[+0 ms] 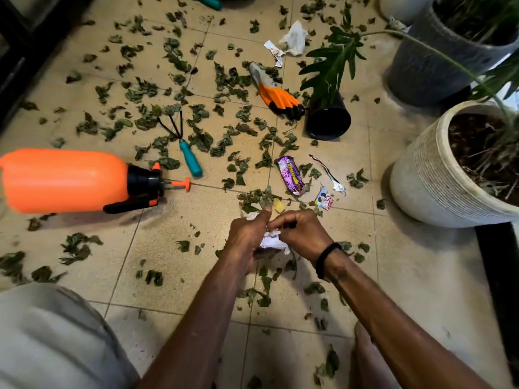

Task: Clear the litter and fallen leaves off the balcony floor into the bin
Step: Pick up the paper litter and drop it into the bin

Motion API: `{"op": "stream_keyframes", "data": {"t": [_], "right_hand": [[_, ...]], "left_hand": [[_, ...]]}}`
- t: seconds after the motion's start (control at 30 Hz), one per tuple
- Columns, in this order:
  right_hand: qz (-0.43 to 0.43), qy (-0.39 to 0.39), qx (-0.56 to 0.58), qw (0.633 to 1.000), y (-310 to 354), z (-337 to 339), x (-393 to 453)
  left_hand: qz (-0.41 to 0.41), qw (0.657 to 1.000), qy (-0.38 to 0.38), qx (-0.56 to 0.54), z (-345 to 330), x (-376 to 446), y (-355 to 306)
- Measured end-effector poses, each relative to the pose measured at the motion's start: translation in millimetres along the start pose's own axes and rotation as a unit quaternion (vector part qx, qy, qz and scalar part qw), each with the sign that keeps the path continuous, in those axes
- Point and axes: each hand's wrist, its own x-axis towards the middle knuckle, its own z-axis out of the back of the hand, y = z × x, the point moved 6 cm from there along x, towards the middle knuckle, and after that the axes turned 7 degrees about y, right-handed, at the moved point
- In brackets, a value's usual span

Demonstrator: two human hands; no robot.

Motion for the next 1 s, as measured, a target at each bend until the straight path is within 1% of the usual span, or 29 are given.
{"op": "stream_keyframes", "data": {"t": [0.07, 0.13, 0.17, 0.2, 0.23, 0.27, 0.3, 0.33, 0.37, 0.4, 0.47, 0.53, 0.6, 0.67, 0.77, 0.83, 0.9, 0.93, 1.0], "right_hand": [[-0.038, 0.077, 0.037, 0.996, -9.6, -4.7, 4.3], [-0.076, 0.155, 0.142, 0.975, -14.2, -6.7, 4.2], [-0.087, 0.16, 0.184, 0.966, -16.0, -4.0, 6.9], [-0.085, 0.132, 0.197, 0.968, -16.2, 2.1, 10.4], [-0.073, 0.075, 0.171, 0.98, -17.6, 11.4, 16.5], [-0.051, 0.003, 0.093, 0.994, -18.9, 22.8, 23.6], [-0.021, -0.058, -0.036, 0.997, -18.8, 31.8, 30.9], [0.004, -0.085, -0.171, 0.982, -18.2, 33.7, 38.2], [0.018, -0.084, -0.279, 0.957, -20.5, 29.5, 45.1], [0.018, -0.071, -0.34, 0.938, -26.0, 24.4, 51.4], [0.014, -0.061, -0.375, 0.925, -33.6, 15.8, 57.7], [0.031, -0.091, -0.373, 0.923, -31.4, 13.9, 58.2], [0.025, -0.133, -0.317, 0.939, -30.9, 17.7, 56.4], [-0.007, -0.16, -0.239, 0.958, -32.0, 22.1, 51.6], [-0.036, -0.174, -0.09, 0.98, -31.7, 27.5, 42.8], [-0.034, -0.15, 0.05, 0.987, -27.4, 26.4, 35.6], [-0.03, -0.096, 0.163, 0.981, -20.5, 18.3, 28.2], [-0.029, -0.067, 0.196, 0.978, -16.8, 12.4, 23.7], [-0.032, -0.034, 0.209, 0.977, -12.6, 0.7, 17.6]], "left_hand": [[0.019, 1.0, -0.004, 0.016, 4.3, 1.2, 2.9], [0.017, 0.999, -0.014, 0.026, 8.8, 5.0, 4.5], [0.007, 0.999, -0.026, 0.024, 11.4, 7.1, 4.7], [-0.001, 0.999, -0.042, 0.016, 14.4, 8.9, 4.7], [-0.003, 0.998, -0.057, 0.004, 17.5, 10.2, 5.5], [-0.005, 0.998, -0.067, -0.016, 20.5, 11.4, 6.6], [-0.005, 0.996, -0.075, -0.039, 23.9, 12.7, 8.2], [-0.005, 0.995, -0.078, -0.063, 26.4, 12.6, 9.8], [0.0, 0.994, -0.078, -0.081, 28.3, 11.6, 11.1], [0.004, 0.993, -0.077, -0.094, 30.4, 11.9, 12.2], [0.01, 0.991, -0.062, -0.116, 31.6, 11.3, 11.9], [0.006, 0.989, -0.046, -0.139, 32.3, 13.8, 10.9], [-0.01, 0.987, -0.049, -0.153, 32.8, 14.5, 9.0], [-0.026, 0.986, -0.049, -0.158, 32.9, 15.9, 8.3], [-0.009, 0.985, -0.066, -0.159, 32.1, 20.6, 14.9], [-0.001, 0.985, -0.059, -0.163, 28.6, 26.1, 19.2], [-0.015, 0.985, -0.038, -0.169, 21.5, 31.2, 17.8], [-0.031, 0.985, -0.023, -0.168, 17.8, 30.4, 14.6], [-0.044, 0.986, -0.002, -0.16, 12.1, 27.9, 9.8]]}}
